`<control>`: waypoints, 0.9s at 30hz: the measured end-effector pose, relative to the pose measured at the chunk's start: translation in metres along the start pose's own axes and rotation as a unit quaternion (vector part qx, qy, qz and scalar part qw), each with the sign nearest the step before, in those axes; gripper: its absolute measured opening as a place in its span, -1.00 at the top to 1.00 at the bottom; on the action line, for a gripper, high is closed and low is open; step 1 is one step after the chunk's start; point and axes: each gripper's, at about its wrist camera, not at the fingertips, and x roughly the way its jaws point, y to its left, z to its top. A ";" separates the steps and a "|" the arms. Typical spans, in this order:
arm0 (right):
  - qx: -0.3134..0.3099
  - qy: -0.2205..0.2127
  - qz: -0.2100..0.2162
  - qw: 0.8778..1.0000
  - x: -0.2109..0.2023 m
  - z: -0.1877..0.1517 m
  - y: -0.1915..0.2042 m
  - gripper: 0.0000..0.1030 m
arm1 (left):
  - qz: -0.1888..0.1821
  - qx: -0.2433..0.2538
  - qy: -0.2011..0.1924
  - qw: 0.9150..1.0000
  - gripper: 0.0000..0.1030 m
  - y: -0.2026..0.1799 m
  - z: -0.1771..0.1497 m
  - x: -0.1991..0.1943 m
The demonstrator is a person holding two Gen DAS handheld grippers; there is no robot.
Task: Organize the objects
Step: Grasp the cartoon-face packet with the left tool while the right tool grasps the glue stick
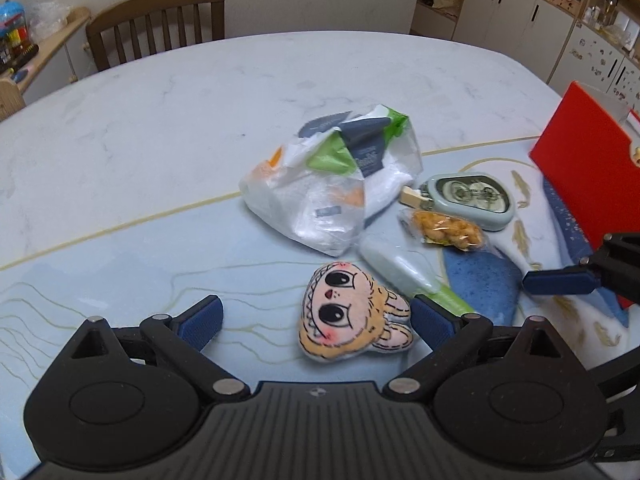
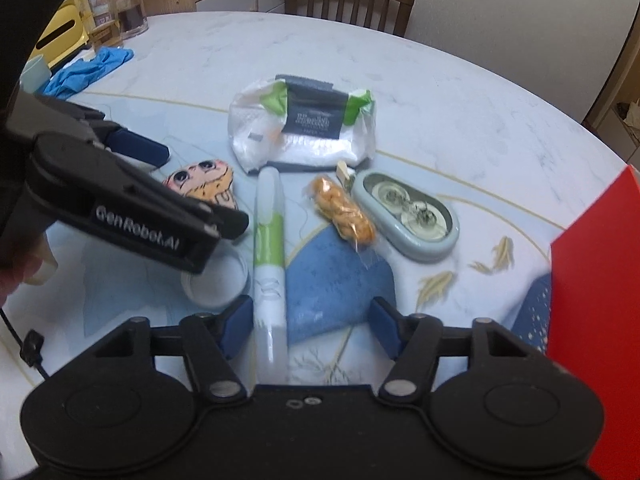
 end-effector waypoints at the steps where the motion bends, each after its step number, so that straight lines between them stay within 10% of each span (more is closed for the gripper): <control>1: 0.001 -0.001 0.002 1.000 0.001 0.002 0.000 -0.11 | 0.002 0.002 -0.001 1.000 -0.95 0.000 0.000 0.000; 13: -0.001 -0.023 0.017 1.000 0.006 0.013 0.008 0.64 | 0.016 0.019 -0.019 1.000 -0.70 0.003 -0.008 -0.005; 19: 0.001 -0.024 0.014 1.000 0.003 0.010 0.008 0.68 | 0.017 0.032 -0.025 0.999 -0.03 0.001 -0.011 -0.013; 27: 0.052 -0.025 0.045 0.997 -0.022 -0.007 -0.005 0.68 | 0.000 0.010 -0.013 1.000 0.00 -0.001 -0.020 -0.028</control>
